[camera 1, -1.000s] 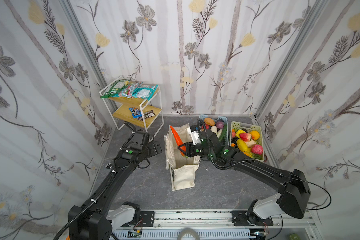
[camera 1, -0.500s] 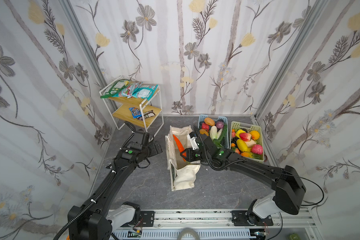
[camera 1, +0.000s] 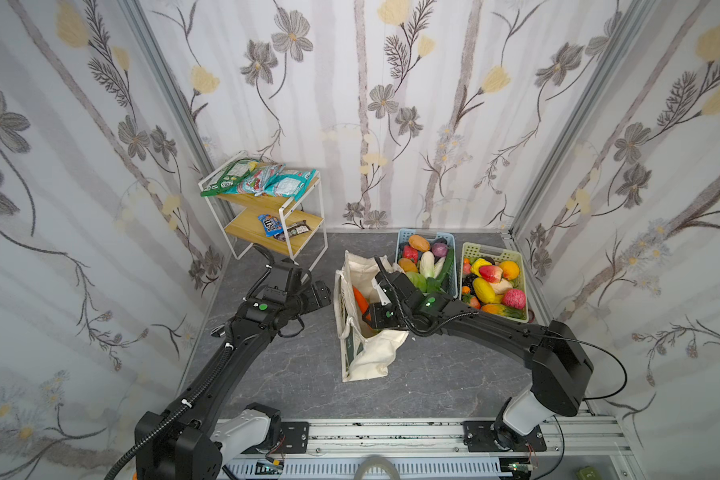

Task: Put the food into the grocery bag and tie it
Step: 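Carry the red pepper into the tote bag and lower it inside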

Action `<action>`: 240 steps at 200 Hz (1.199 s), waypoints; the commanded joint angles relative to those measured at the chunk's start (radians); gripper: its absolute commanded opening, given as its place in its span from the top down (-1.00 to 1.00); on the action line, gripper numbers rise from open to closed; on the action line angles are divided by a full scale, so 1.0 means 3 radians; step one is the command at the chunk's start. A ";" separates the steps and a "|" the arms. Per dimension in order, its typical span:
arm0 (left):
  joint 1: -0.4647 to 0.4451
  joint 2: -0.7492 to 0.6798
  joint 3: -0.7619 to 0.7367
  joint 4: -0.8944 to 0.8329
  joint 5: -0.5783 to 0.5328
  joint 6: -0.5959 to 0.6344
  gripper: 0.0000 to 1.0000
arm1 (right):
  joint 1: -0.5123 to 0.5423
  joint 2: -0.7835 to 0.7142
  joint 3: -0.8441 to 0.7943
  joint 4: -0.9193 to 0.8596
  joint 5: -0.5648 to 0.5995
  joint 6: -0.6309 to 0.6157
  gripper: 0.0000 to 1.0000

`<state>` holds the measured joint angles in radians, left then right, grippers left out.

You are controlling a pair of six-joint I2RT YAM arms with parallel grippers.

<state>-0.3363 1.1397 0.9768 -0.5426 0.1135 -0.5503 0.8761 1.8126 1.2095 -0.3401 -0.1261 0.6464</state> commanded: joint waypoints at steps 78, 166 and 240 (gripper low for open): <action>-0.0188 0.0046 0.0114 0.0192 -0.0051 -0.0091 -1.00 | 0.0040 0.0610 0.0253 -0.0047 0.0060 0.0044 0.08; -0.0188 0.0031 0.0072 0.0112 -0.0165 -0.0064 -1.00 | 0.0089 0.0731 0.0244 0.0175 0.0011 0.0070 -0.35; -0.0138 0.0084 0.0195 -0.0135 -0.0459 0.0037 -1.00 | 0.0047 0.0157 0.0258 0.0073 0.0011 -0.0001 -0.55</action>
<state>-0.3817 1.1584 1.0176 -0.5564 0.0158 -0.5518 0.8967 1.9083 1.2793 -0.3210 -0.1242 0.6487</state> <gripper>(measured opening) 0.996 0.775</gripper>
